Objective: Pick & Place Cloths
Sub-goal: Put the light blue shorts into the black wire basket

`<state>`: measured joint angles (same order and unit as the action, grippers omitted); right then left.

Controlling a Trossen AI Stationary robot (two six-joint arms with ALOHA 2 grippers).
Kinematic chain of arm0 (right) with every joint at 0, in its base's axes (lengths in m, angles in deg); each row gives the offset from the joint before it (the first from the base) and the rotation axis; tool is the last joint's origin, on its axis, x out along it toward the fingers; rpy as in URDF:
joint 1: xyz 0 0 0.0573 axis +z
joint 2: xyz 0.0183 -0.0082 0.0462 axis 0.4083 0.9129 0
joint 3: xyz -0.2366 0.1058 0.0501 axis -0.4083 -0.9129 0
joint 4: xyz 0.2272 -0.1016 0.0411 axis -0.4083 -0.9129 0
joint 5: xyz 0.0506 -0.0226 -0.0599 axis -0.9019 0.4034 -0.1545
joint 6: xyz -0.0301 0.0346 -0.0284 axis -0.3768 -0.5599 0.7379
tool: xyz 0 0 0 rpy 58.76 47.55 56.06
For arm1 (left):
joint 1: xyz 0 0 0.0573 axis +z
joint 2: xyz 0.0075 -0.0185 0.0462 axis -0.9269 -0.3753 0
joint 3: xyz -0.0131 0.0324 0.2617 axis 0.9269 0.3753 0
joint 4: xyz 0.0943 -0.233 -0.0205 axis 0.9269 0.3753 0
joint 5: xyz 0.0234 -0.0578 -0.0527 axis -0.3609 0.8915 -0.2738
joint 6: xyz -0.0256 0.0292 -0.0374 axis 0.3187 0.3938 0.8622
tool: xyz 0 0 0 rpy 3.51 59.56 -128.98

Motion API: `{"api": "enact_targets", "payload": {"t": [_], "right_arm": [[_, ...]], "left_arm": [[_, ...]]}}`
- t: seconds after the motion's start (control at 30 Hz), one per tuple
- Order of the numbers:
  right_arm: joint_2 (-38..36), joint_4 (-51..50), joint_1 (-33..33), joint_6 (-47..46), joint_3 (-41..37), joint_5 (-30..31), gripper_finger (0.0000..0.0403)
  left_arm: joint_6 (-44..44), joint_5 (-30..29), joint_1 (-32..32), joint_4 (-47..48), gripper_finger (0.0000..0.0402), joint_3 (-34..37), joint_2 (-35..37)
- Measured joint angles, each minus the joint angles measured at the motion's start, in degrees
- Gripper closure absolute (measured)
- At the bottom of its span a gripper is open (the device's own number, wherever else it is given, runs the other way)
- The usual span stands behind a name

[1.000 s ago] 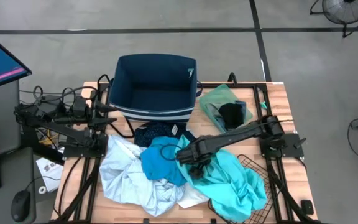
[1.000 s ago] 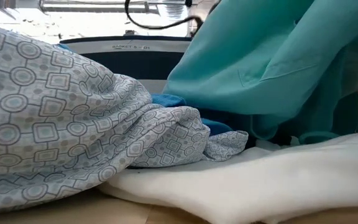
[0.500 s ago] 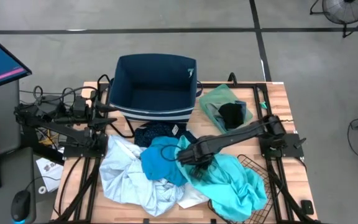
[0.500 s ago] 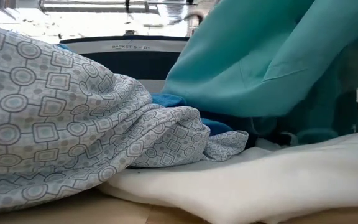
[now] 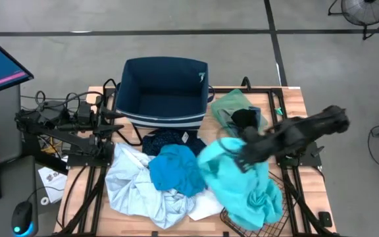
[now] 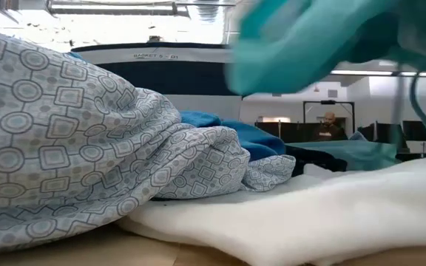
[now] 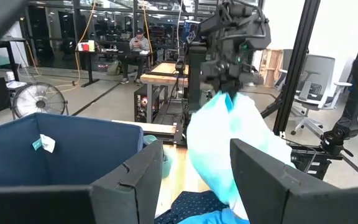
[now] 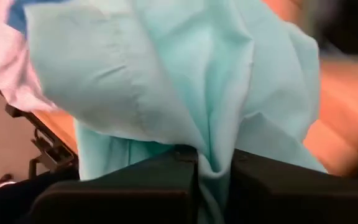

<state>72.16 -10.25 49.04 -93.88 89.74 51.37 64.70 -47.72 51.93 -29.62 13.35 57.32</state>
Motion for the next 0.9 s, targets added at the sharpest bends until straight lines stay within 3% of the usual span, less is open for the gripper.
{"api": "enact_targets", "payload": {"t": [0.23, 0.43, 0.53, 0.7, 0.9], "right_arm": [[-5.24, -2.8, 13.39, -16.77, -0.61, -1.02, 0.0402], [0.43, -2.69, 25.31, -27.76, -0.61, -5.41, 0.0402], [4.81, -2.63, 29.41, -33.07, -0.61, -10.44, 0.0402], [12.88, -2.43, 30.59, -37.07, -0.65, -14.37, 0.0403], [21.47, 1.61, 25.62, -31.49, -3.23, -14.51, 0.0403]], "left_arm": [[0.0, -0.02, 0.0, 0.0, 0.0229, 0.0, -0.02], [-0.02, -0.14, -0.01, 0.01, 0.0229, 0.0, -0.02], [-0.03, -1.26, 0.0, 0.07, 0.0229, 0.0, -0.04], [-0.11, -1.33, 0.0, 0.07, 0.0229, 0.0, -0.02], [-0.22, -1.56, 0.0, 0.08, 0.0229, 0.0, -0.04]]}}
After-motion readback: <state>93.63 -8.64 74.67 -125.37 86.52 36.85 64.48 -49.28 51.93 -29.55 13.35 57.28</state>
